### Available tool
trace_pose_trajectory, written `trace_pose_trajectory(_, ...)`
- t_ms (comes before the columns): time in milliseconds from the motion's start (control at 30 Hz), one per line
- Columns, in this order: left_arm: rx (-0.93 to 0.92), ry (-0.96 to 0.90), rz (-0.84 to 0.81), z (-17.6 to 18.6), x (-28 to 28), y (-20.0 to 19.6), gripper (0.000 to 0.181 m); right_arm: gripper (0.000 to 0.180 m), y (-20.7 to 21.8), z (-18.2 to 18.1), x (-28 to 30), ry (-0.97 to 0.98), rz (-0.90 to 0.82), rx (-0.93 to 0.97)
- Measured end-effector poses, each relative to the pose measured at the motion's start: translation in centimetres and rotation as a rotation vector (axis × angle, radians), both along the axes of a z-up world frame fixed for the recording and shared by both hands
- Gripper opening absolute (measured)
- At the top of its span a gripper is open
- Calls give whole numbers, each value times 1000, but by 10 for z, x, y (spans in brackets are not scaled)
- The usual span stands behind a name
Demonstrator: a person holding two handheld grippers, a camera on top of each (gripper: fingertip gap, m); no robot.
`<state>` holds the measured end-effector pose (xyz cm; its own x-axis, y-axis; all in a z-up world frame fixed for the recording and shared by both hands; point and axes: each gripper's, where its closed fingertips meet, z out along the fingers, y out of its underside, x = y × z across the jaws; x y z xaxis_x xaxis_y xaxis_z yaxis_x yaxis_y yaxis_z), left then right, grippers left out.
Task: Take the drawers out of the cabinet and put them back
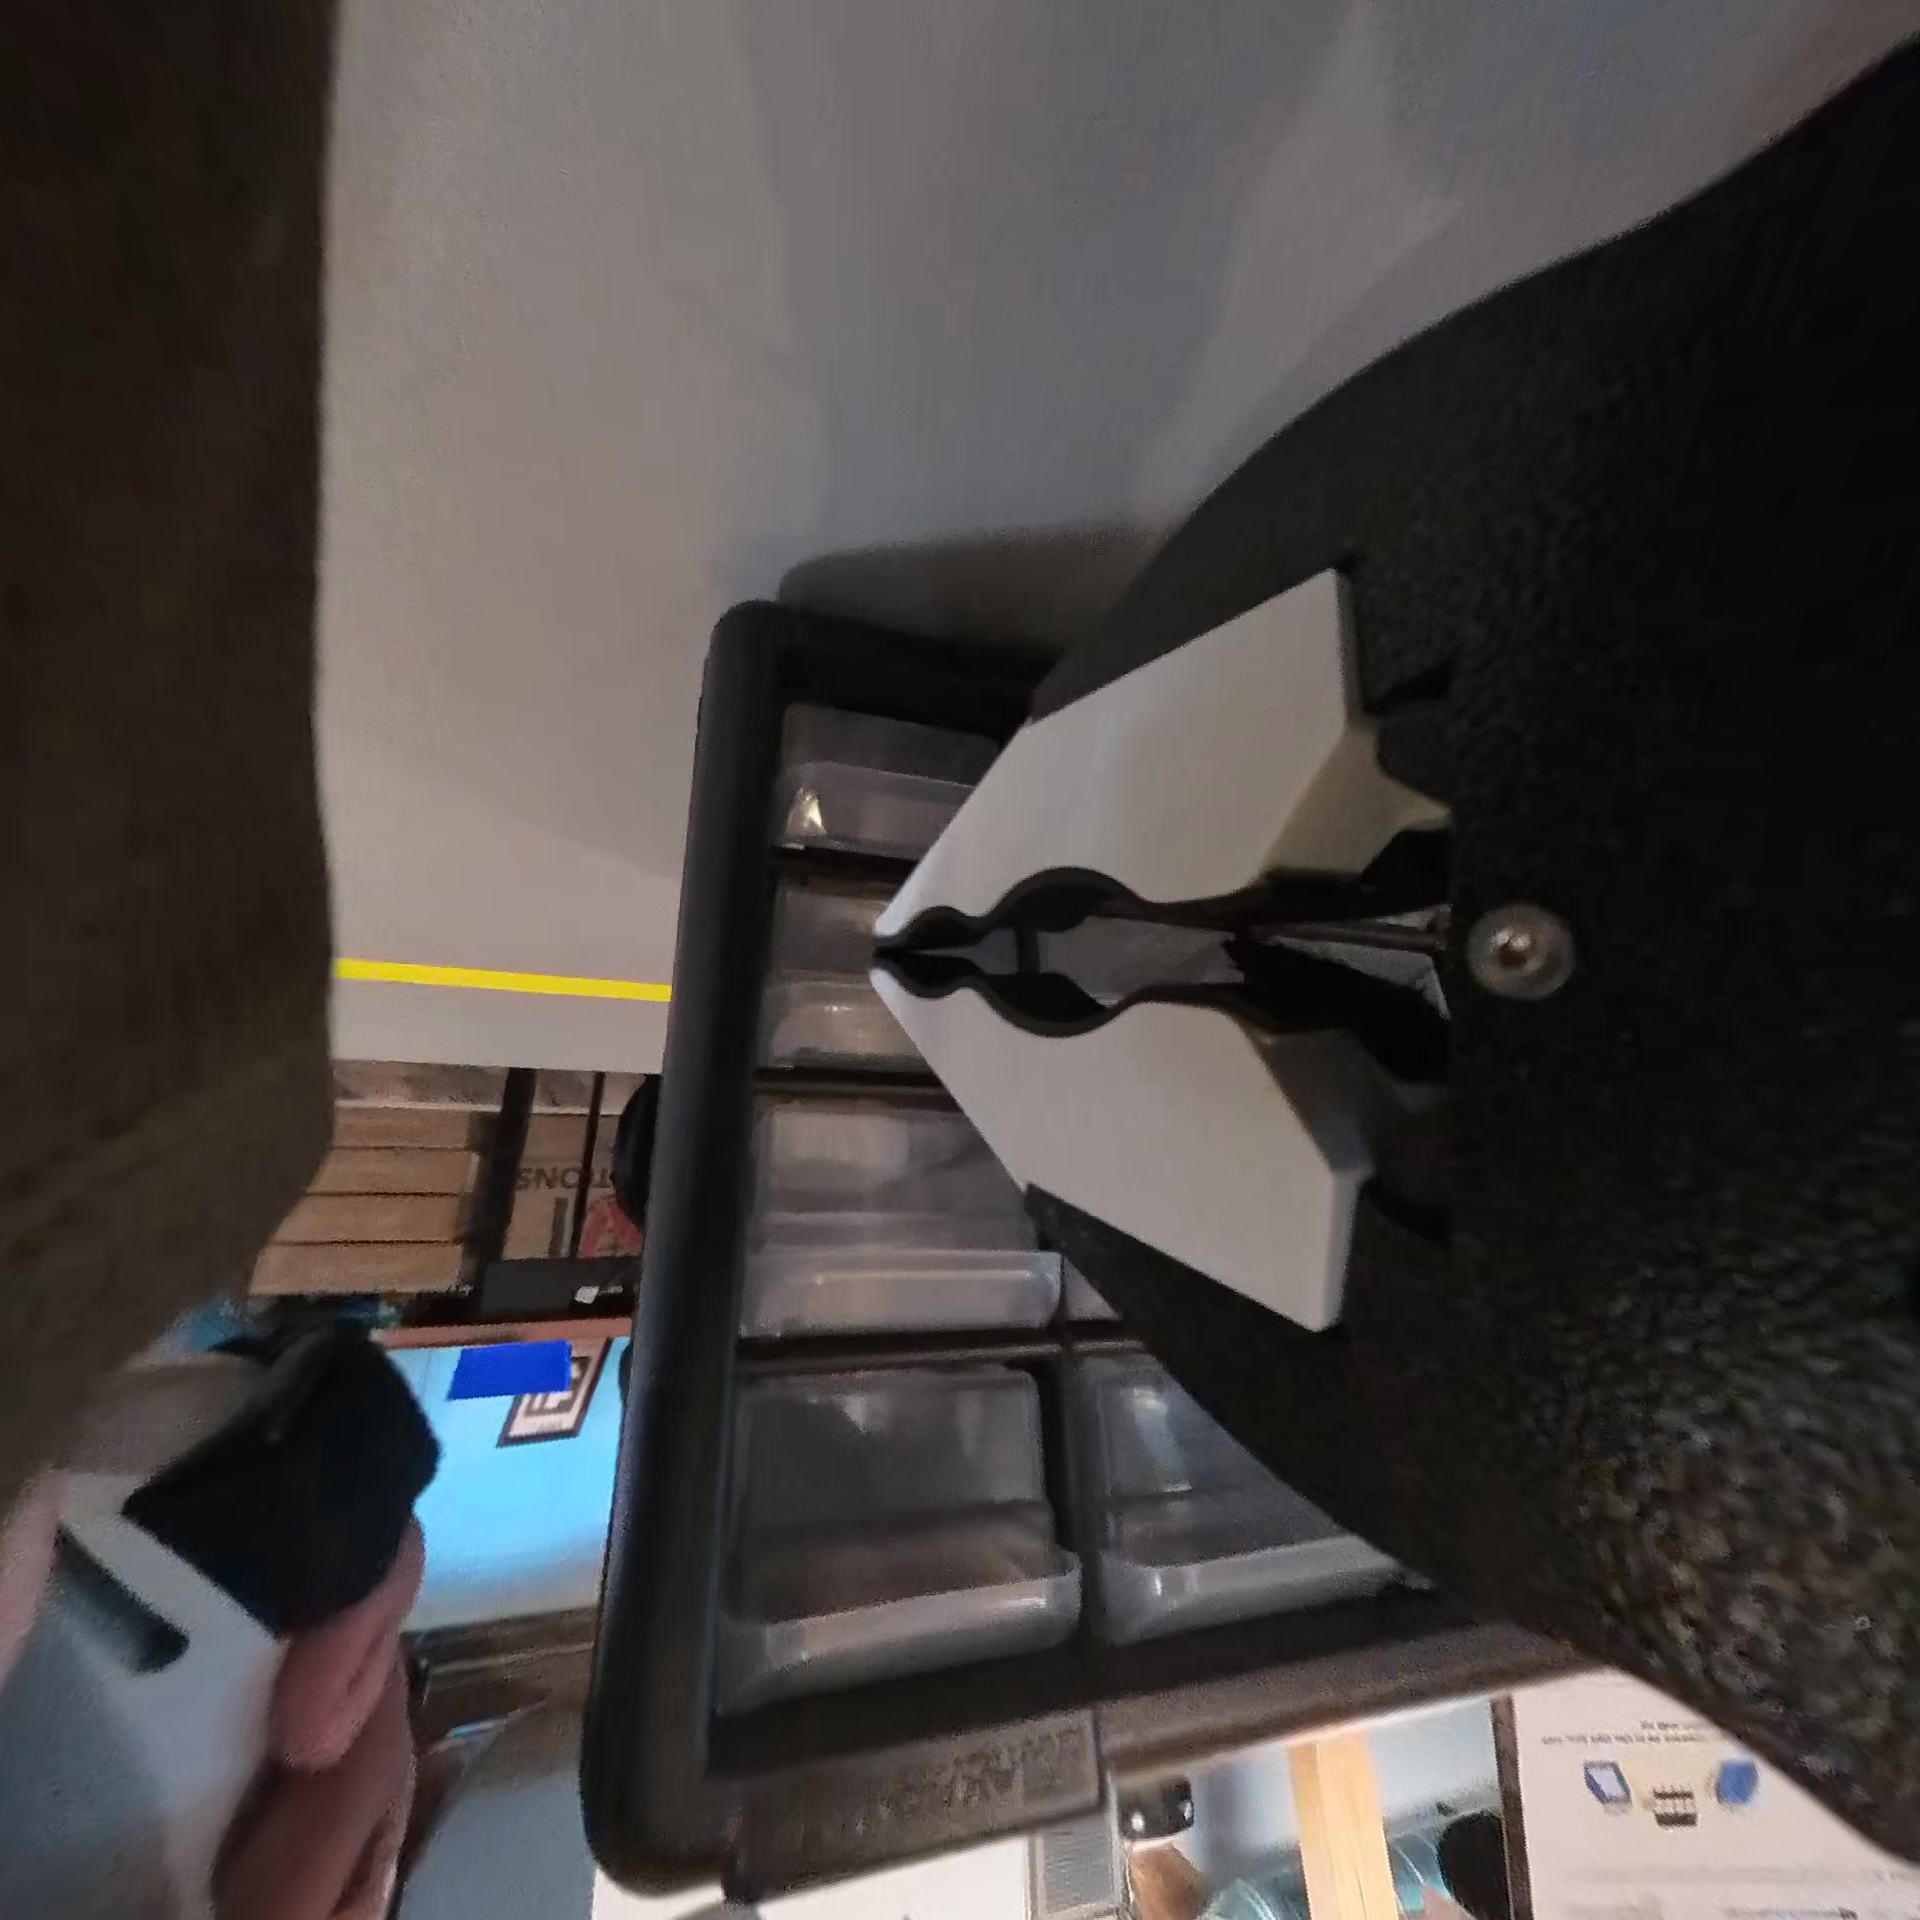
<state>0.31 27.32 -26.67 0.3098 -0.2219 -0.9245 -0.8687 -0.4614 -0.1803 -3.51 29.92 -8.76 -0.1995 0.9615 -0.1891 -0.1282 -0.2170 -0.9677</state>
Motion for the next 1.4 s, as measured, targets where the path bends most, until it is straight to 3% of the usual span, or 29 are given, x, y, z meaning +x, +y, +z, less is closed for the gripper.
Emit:
trace_pose_trajectory(100,52,-18,-46,16,12,-10,0,30,0,0,0,2,4,-4)
trace_pose_trajectory(233,230,-338,-87,82,7,-38,0,30,0,0,0,1,3,-3)
trace_pose_trajectory(400,448,-736,-15,184,-78,-89,0,30,1,-1,0,-11,-6,4)
trace_pose_trajectory(500,583,-886,45,214,-137,-119,1,30,0,-2,0,-28,-20,17)
trace_pose_trajectory(633,471,-1146,-65,190,-142,-129,61,30,-1,-6,-2,-70,-33,36)
trace_pose_trajectory(733,393,-1189,-110,179,-139,-126,76,32,-2,-8,-4,-107,-54,61)
trace_pose_trajectory(967,298,-1169,17,146,-160,-119,62,32,-4,-17,-6,-197,-93,118)
trace_pose_trajectory(1167,279,-1294,-33,143,-166,-120,52,31,-2,-6,4,-231,-234,250)
trace_pose_trajectory(1300,277,-1370,-25,133,-173,-113,40,31,-28,15,6,-187,-280,373)
trace_pose_trajectory(1400,280,-1380,-44,134,-173,-111,42,30,-63,8,-3,-192,-277,500)
